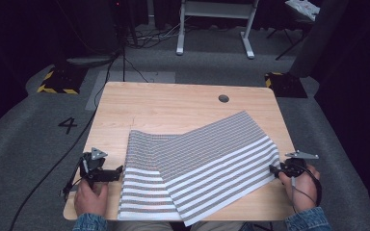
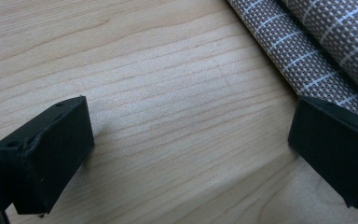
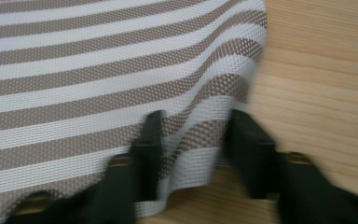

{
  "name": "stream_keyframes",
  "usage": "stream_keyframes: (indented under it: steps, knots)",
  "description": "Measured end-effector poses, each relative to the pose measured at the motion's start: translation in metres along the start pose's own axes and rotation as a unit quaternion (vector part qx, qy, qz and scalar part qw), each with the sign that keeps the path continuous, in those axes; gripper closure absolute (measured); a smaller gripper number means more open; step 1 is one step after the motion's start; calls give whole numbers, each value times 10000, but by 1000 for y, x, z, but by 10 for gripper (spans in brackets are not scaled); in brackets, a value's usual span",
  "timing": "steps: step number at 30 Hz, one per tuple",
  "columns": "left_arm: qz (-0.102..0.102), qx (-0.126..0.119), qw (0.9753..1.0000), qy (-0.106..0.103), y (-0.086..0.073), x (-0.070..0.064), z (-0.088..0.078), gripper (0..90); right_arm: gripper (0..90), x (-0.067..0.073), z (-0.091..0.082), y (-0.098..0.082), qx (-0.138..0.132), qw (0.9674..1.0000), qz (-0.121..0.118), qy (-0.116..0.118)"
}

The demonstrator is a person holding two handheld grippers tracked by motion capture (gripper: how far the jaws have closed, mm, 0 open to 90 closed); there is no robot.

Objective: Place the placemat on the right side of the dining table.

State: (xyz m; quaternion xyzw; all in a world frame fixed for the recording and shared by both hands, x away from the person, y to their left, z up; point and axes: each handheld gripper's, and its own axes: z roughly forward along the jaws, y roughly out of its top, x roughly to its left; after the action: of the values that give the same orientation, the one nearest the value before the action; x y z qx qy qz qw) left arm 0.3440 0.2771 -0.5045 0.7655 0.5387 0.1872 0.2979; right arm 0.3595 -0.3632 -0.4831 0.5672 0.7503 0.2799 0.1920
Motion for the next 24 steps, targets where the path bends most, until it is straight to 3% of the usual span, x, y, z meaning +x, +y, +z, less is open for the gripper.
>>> stream_keyframes:
  steps: [3, 8, 10, 15, 16, 21, 24]
  knots:
    - [-1, 0, 10000, 1, 0, 0, 0, 1, 832, 0, -1, 4, 23, 9997, 89, 219]
    - [-1, -6, 10000, -13, 0, 0, 0, 1, 862, 1, -11, 14, -281, 9994, -70, 203]
    - [10, -8, 10000, -49, -1, -1, 0, 1, 866, -1, -22, 29, -541, 9982, -220, 148]
    - [38, 6, 10000, -44, -2, -1, -1, 1, 867, -5, -36, 60, -805, 9954, -513, 43]
    - [38, 6, 10000, -44, -2, -1, -1, 1, 867, -5, -36, 60, -805, 9954, -513, 43]
    - [39, 15, 10000, -48, -1, -1, -1, 1, 867, -5, -37, 96, -877, 9925, -835, -148]
    - [42, 11, 10000, -40, -1, -1, -1, 1, 868, -9, -32, 109, -873, 9924, -836, -212]
